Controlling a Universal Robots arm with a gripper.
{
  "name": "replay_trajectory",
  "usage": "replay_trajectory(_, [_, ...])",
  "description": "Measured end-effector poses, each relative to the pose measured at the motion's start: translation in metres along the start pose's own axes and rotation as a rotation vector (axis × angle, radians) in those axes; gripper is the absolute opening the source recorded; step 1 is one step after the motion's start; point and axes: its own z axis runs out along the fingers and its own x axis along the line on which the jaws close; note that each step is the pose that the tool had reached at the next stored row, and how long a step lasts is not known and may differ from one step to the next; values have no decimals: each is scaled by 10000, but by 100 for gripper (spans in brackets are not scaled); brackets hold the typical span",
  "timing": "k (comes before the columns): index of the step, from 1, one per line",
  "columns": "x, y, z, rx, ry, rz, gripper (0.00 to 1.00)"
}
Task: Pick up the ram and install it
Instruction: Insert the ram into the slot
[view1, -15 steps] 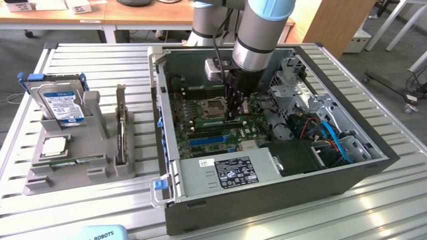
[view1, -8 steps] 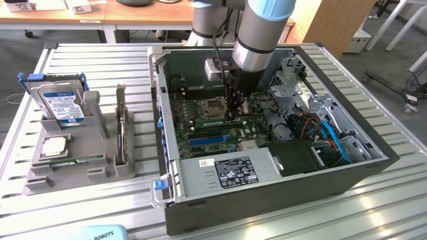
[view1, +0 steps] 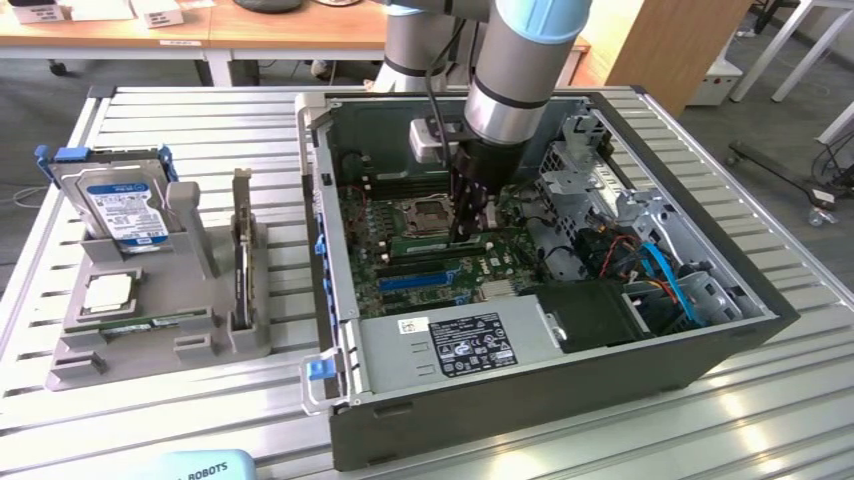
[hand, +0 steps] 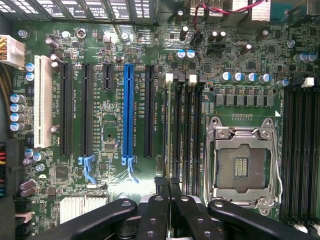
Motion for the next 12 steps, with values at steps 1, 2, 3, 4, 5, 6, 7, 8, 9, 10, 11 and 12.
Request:
replay_trajectory(1, [0, 0, 1, 0, 1, 0, 12])
replay_trajectory(2, [0, 0, 3, -1, 2, 0, 12])
replay_trajectory(3, [0, 0, 4, -1, 1, 1, 12])
replay_trajectory(4, [0, 0, 5, 0, 1, 0, 12])
replay_trajectory(5, [0, 0, 5, -1, 1, 0, 12])
replay_trajectory(6, [-1, -1, 6, 0, 0, 0, 12])
replay_trajectory(7, [-3, -1, 9, 1, -3, -1, 12])
replay_trajectory(8, [-4, -1, 8, 1, -2, -1, 12])
replay_trajectory(9, [-5, 0, 8, -1, 1, 0, 12])
replay_trajectory(10, [-5, 0, 9, -1, 2, 1, 12])
replay_trajectory(11, [-5, 0, 10, -1, 1, 0, 12])
replay_trajectory(12, [-5, 0, 10, -1, 1, 0, 12])
